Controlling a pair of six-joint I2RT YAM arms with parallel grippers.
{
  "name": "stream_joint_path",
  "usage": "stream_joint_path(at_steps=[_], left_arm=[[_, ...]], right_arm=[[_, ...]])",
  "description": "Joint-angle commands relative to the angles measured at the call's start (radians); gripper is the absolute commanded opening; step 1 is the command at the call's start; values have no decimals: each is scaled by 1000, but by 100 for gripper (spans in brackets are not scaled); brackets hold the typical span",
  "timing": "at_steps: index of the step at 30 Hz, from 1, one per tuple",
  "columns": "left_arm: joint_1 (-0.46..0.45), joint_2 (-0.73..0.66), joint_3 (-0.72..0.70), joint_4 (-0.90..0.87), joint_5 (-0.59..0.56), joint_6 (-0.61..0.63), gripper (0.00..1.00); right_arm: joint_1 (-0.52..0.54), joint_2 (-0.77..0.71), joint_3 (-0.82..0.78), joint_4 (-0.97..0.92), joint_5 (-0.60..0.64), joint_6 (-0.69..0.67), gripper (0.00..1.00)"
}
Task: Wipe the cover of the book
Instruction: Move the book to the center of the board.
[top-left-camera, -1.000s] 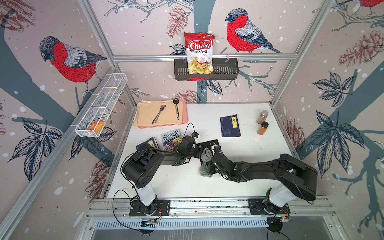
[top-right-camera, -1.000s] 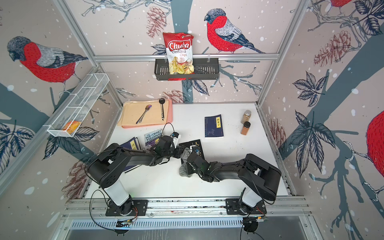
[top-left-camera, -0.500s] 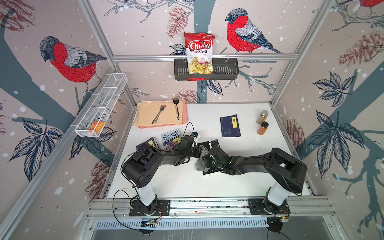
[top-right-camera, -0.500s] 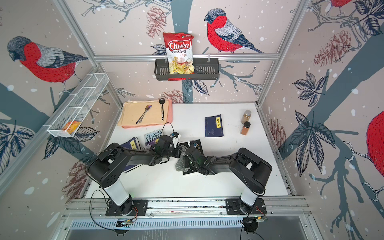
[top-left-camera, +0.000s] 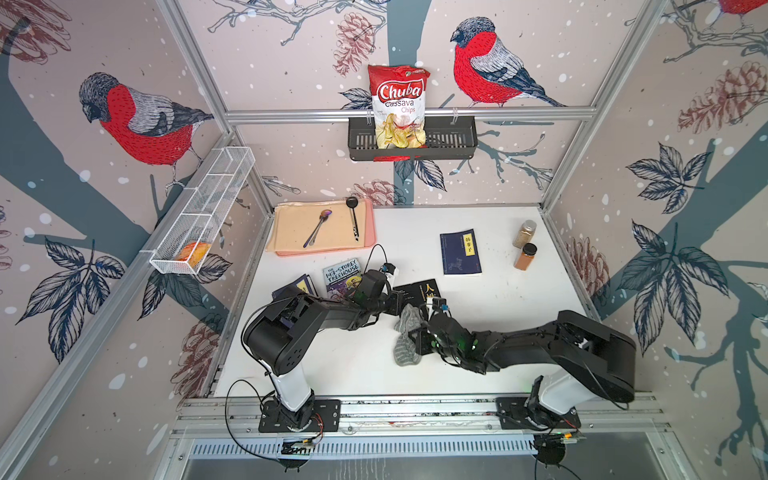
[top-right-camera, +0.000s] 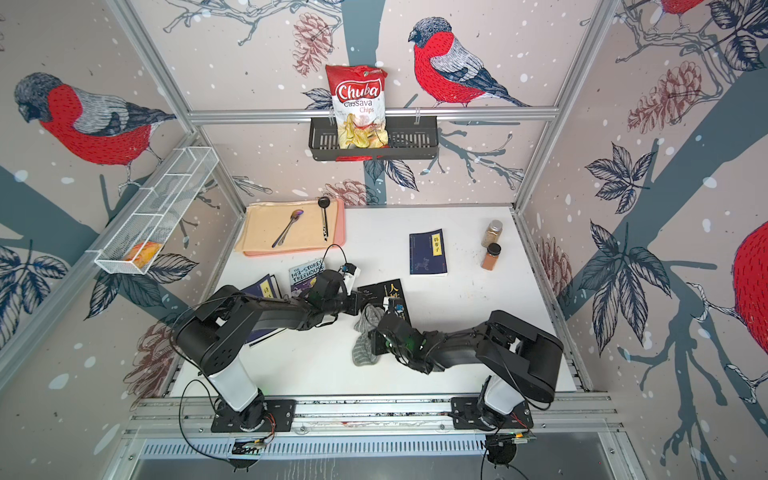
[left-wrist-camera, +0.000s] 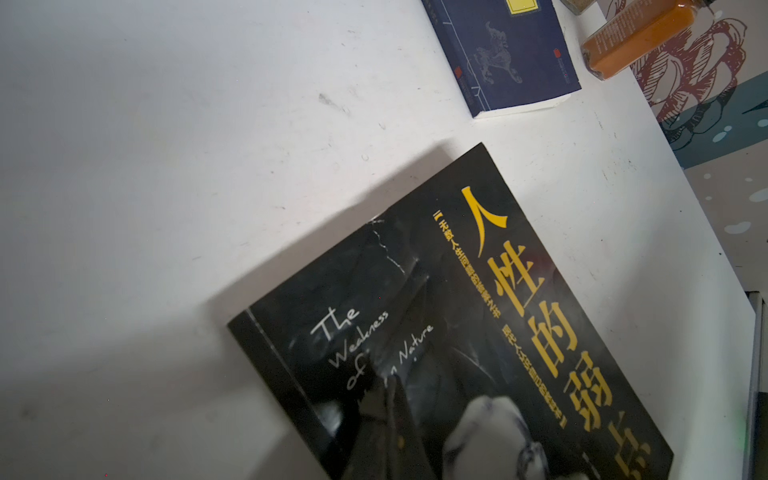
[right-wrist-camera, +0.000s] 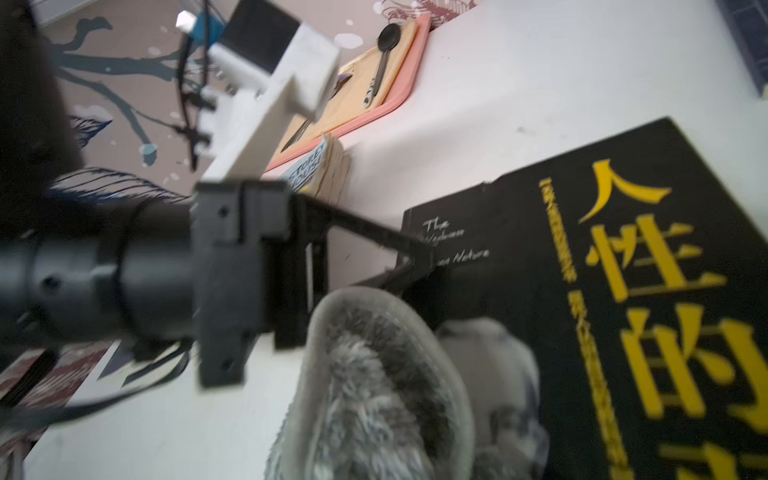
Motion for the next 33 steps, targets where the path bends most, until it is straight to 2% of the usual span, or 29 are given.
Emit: stream_joint_path(at_steps=[1, 6, 12, 16, 20, 25, 29, 33], left_arm=[[7, 20, -14, -226, -96, 24, 0], [8, 2, -20, -232, -108, 26, 0], [14, 9, -17, -229, -103, 28, 0], [13, 8, -17, -224, -100, 28, 0], [13, -1, -20, -219, -101, 26, 0], [13, -15, -34, -207, -91, 16, 0], [13, -14, -37, -205, -94, 15, 0], [14, -10, -33, -201, -94, 26, 0]], right_arm=[[-84, 71, 53, -216, 12, -105, 0], [-76, 58, 81, -275, 14, -121, 0], [51, -150, -93, -408, 74, 30, 0], [26, -255, -188, -377, 77, 68, 2], [-98, -183, -127, -292, 44, -46, 1], [-227, 54, 87, -221, -44, -176, 0], [-227, 151, 181, -250, -33, -201, 0], [-165, 88, 100, -326, 61, -163, 0]])
